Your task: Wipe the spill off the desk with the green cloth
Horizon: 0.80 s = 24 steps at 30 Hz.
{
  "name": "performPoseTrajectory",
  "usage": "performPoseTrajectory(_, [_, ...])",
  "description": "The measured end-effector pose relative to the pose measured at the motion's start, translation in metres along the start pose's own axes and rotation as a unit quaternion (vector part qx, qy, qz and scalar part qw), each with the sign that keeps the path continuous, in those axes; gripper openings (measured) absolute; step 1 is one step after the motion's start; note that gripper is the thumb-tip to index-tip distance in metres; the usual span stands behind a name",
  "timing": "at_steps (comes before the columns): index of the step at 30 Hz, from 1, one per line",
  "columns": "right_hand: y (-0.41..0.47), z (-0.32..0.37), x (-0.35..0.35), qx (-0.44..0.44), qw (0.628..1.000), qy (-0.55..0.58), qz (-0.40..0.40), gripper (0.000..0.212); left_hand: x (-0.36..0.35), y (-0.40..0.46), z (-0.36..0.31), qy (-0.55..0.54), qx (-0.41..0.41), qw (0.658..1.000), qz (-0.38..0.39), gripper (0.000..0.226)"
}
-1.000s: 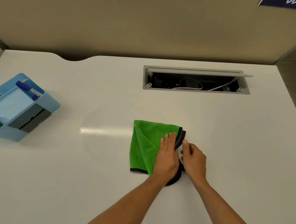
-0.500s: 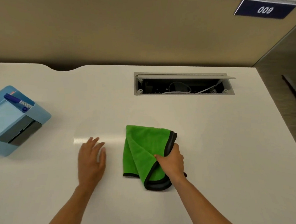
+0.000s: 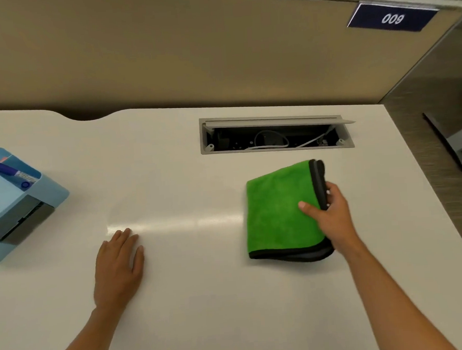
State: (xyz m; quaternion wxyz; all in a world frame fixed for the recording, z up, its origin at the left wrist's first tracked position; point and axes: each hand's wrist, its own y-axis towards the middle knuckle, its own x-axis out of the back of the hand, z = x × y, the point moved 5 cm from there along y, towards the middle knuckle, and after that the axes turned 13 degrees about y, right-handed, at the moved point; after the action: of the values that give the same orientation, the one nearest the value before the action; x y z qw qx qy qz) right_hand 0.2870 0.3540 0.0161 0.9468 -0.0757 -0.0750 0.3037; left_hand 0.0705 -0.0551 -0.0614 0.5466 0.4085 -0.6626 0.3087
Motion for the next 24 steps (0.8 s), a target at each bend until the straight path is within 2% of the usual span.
performPoseTrajectory(5, [0.04,0.036,0.033,-0.001,1.0,0.015,0.023,0.06,0.0,0.0,0.0,0.005,0.002,1.0,0.012,0.055])
performPoseTrajectory(8, [0.065,0.047,0.055,-0.01,0.999,0.027,0.037,0.049,0.001,0.001,-0.002,0.009,0.004,1.0,0.017,0.056])
performPoseTrajectory(11, [0.092,0.036,0.082,-0.018,1.0,0.025,0.007,0.043,0.002,0.002,-0.004,0.014,0.008,1.0,0.019,0.057])
performPoseTrajectory(17, [0.132,-0.032,0.127,-0.065,0.989,-0.103,-0.078,0.055,-0.001,0.003,-0.002,0.023,0.016,0.999,0.029,0.058])
performPoseTrajectory(24, [0.137,-0.053,0.13,-0.036,0.972,-0.193,-0.129,0.072,-0.001,0.003,-0.004,0.024,0.022,0.999,0.031,0.056])
